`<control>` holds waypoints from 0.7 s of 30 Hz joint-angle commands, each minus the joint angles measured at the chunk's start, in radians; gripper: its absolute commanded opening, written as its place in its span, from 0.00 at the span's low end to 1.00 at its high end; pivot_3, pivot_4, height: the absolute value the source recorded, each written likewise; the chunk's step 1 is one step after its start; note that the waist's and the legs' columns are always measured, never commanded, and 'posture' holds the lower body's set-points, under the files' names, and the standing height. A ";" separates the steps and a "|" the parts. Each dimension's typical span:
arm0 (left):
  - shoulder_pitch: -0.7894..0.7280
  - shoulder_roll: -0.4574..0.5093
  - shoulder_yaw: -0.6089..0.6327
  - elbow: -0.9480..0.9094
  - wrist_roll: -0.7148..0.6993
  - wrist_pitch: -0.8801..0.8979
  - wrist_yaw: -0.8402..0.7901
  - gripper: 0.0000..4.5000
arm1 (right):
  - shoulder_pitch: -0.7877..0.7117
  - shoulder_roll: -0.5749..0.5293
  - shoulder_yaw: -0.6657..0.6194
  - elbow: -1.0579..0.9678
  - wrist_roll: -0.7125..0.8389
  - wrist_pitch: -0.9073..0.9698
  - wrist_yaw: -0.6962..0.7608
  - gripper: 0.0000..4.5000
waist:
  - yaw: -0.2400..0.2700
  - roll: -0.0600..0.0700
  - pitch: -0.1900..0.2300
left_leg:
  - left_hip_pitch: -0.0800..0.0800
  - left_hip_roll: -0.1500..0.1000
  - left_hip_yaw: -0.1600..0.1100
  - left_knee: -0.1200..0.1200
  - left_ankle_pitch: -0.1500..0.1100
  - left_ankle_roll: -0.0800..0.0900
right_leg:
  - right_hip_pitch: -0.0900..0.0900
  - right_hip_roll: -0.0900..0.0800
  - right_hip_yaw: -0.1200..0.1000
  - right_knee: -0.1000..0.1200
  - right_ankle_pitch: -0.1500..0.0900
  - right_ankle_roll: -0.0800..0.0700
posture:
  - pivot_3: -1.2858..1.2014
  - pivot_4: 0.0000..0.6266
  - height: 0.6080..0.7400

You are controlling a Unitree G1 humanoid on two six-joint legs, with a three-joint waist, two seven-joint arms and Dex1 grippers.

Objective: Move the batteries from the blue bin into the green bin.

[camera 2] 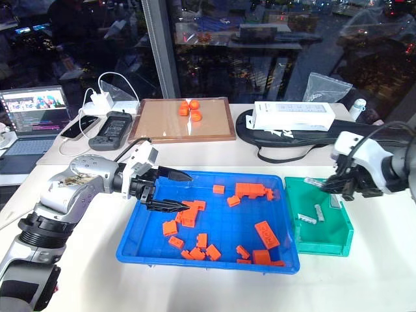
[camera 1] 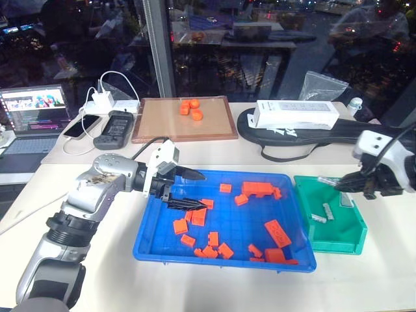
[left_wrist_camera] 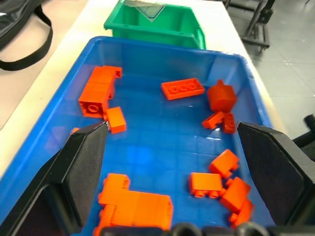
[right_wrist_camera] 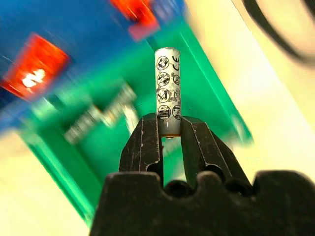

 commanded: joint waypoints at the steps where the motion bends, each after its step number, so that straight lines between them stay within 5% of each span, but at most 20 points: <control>1: -0.008 0.009 0.038 0.011 0.029 -0.046 0.029 1.00 | 0.026 0.017 -0.012 0.008 -0.001 0.011 -0.061 0.05 | -0.006 0.000 0.000 | 0.000 0.000 -0.001 0.000 0.000 0.000 | 0.000 0.000 0.000 0.000 0.000 0.000 | 0.52 0.24 1.00; 4: -0.002 0.016 0.043 0.017 0.047 -0.059 0.049 1.00 | 0.037 0.050 0.017 0.013 0.006 -0.004 -0.080 0.05 | -0.008 0.001 0.000 | 0.001 0.000 -0.002 0.000 0.000 0.000 | 0.000 0.001 0.001 0.001 0.000 0.000 | 0.52 0.24 1.00; 6: 0.004 0.017 0.049 0.013 0.050 -0.070 0.057 1.00 | 0.026 0.062 0.032 0.009 0.017 0.004 -0.074 0.28 | -0.005 0.001 0.000 | 0.001 0.000 -0.002 0.001 0.000 0.000 | 0.000 0.001 0.001 0.001 0.000 0.001 | 0.52 0.24 1.00; 16: -0.004 -0.031 0.140 0.057 0.097 -0.139 0.228 1.00 | -0.032 0.056 -0.053 0.060 0.062 -0.071 -0.083 0.99 | 0.000 0.001 0.000 | 0.000 -0.001 -0.002 0.001 0.000 0.000 | 0.000 0.000 0.001 0.001 0.000 0.002 | 0.52 0.24 1.00; 21: 0.055 -0.062 0.261 0.087 0.153 -0.178 0.447 1.00 | 0.059 0.175 -0.391 0.067 0.222 -0.139 -0.115 0.99 | 0.001 0.001 0.000 | 0.001 -0.001 -0.003 0.001 0.000 0.000 | 0.003 0.000 0.000 0.001 0.000 0.002 | 0.52 0.24 1.00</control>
